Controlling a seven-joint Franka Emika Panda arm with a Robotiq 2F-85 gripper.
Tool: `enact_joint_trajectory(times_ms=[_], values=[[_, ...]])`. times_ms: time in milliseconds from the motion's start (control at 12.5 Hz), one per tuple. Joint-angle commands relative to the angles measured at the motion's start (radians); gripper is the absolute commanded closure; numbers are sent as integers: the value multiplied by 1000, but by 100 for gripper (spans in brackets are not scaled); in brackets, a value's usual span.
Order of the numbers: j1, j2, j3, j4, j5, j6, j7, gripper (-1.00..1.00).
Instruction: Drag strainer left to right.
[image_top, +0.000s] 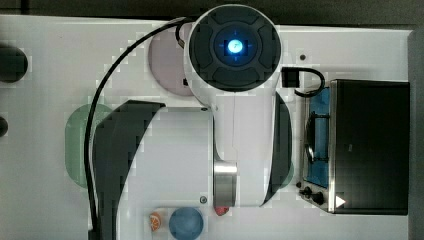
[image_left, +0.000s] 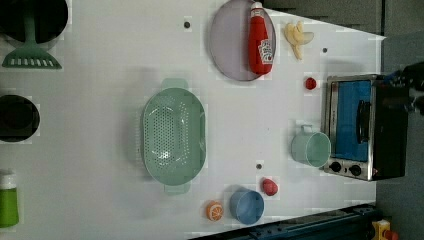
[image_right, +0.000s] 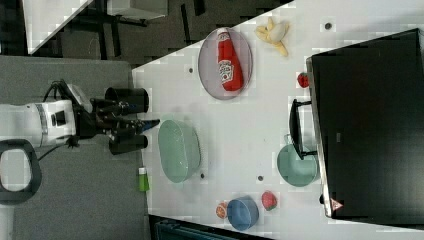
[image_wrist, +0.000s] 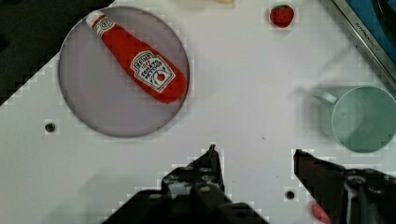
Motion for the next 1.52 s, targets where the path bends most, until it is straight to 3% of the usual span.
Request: enact_joint_trajectory(times_ms=[80,240,720,1200,1520], values=[[-27,-325,-38,-130,-4,-177,110,-60],[-24,-323,-30,-130,-2,-176,116,-100],[24,-229,166,-130,24,-169,247,-100],[41,-55,468,-133,24,-6,818,-100],[44,93,588,-187,19,193,1212,-100]])
